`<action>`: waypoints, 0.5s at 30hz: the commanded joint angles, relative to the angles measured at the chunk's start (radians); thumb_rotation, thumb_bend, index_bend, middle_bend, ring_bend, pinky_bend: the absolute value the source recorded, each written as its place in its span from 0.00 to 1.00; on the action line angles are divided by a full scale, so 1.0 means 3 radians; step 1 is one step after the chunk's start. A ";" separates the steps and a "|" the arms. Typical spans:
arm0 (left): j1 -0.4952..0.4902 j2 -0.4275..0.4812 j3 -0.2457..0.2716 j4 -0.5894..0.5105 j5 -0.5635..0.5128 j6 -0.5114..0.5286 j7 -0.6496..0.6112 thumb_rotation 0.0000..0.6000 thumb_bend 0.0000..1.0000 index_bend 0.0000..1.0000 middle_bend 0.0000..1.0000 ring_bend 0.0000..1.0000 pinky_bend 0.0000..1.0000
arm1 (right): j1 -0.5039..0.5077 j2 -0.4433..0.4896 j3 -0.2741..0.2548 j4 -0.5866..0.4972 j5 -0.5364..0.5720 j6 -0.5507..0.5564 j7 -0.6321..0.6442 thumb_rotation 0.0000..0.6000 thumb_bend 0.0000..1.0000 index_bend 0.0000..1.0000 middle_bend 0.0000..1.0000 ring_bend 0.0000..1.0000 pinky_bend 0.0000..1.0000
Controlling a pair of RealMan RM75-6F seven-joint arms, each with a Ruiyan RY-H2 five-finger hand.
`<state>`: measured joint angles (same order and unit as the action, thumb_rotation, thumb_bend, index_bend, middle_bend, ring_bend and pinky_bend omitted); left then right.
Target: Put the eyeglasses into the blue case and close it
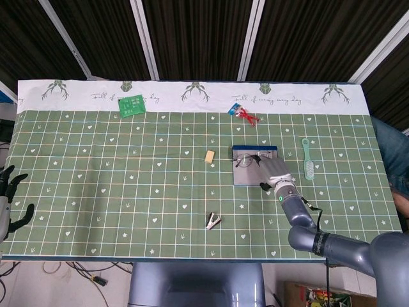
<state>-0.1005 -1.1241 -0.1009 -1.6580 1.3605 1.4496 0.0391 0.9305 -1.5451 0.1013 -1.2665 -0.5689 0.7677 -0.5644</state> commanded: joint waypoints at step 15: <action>0.0000 0.0005 0.0000 -0.0004 -0.0005 -0.0003 -0.0011 1.00 0.38 0.15 0.00 0.00 0.00 | 0.0064 -0.0079 0.0029 0.0202 0.0182 -0.0046 -0.0050 1.00 0.41 0.12 0.57 0.60 0.53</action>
<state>-0.1003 -1.1225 -0.1010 -1.6592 1.3591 1.4486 0.0357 0.9493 -1.5681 0.1095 -1.2069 -0.5152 0.7537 -0.5793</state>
